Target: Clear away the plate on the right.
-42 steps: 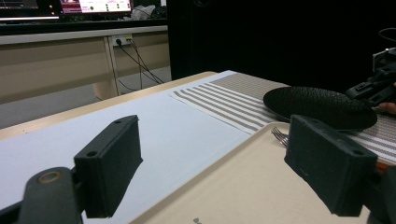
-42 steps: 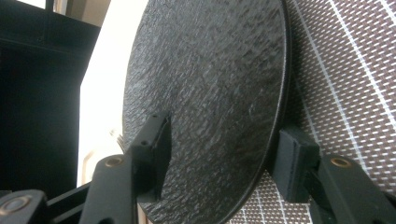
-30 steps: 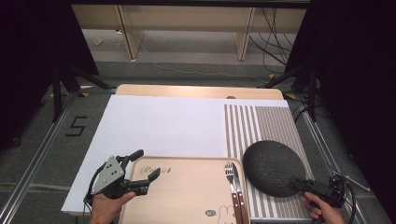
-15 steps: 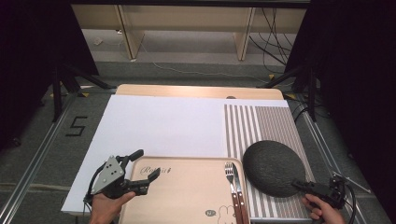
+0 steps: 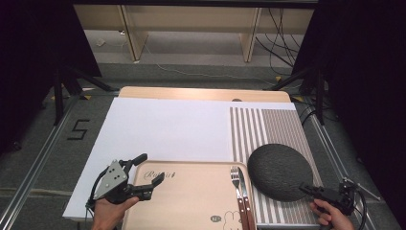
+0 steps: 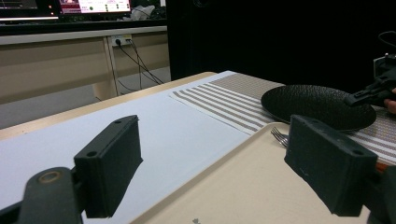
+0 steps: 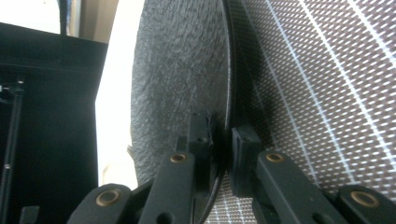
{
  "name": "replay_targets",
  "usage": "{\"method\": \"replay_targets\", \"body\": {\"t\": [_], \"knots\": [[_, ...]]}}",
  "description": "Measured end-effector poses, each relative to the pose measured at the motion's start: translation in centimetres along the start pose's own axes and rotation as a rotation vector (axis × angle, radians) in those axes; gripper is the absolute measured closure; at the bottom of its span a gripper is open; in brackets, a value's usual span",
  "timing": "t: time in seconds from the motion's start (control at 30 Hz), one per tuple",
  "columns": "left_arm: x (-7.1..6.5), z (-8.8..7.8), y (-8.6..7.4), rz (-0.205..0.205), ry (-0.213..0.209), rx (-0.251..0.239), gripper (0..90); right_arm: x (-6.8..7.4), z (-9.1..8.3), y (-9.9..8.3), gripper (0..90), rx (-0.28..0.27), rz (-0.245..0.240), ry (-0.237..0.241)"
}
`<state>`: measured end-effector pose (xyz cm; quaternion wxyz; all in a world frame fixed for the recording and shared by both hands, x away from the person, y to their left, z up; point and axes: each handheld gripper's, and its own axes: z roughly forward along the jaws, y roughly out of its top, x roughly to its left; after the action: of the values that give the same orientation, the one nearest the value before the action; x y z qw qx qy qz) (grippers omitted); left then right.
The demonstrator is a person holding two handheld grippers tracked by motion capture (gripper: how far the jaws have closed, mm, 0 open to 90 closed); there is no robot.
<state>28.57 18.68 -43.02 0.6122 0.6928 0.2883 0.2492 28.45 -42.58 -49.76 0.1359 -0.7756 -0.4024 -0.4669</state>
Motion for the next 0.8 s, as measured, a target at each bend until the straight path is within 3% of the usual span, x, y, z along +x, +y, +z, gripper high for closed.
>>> {"method": "replay_targets", "body": {"t": [0.07, 0.13, 0.33, 0.5, 0.63, 0.73, 0.77, 0.8], "knots": [[0.01, 0.01, 0.0, 0.0, 0.0, 0.0, 17.5, -0.08, 0.06, -0.08, 83.2, -0.015, -0.004, 0.019], [0.01, 0.0, 0.0, 0.0, -0.001, 0.0, 17.5, 0.21, 0.07, -0.02, 83.9, -0.013, 0.049, 0.033], [0.0, 0.01, 0.0, 0.0, 0.0, 0.0, 17.5, 0.15, -0.02, -0.02, 85.3, -0.008, 0.086, 0.053], [0.03, -0.01, 0.02, 0.001, 0.001, -0.001, 17.5, 0.02, -0.1, -0.13, 86.2, -0.022, 0.08, 0.063], [0.03, 0.0, 0.03, 0.004, 0.0, -0.002, 17.5, 0.14, -0.05, -0.2, 86.9, -0.05, 0.101, 0.084], [0.03, -0.02, 0.04, 0.002, -0.001, -0.002, 17.5, 0.05, -0.01, -0.25, 87.0, -0.061, 0.074, 0.083], [0.05, -0.03, 0.04, 0.003, 0.0, -0.002, 17.5, 0.17, -0.15, -0.12, 87.0, -0.037, 0.095, 0.07], [0.06, -0.01, 0.01, -0.002, -0.002, -0.007, 17.5, 0.11, -0.06, -0.16, 87.0, -0.047, 0.107, 0.081]]}}
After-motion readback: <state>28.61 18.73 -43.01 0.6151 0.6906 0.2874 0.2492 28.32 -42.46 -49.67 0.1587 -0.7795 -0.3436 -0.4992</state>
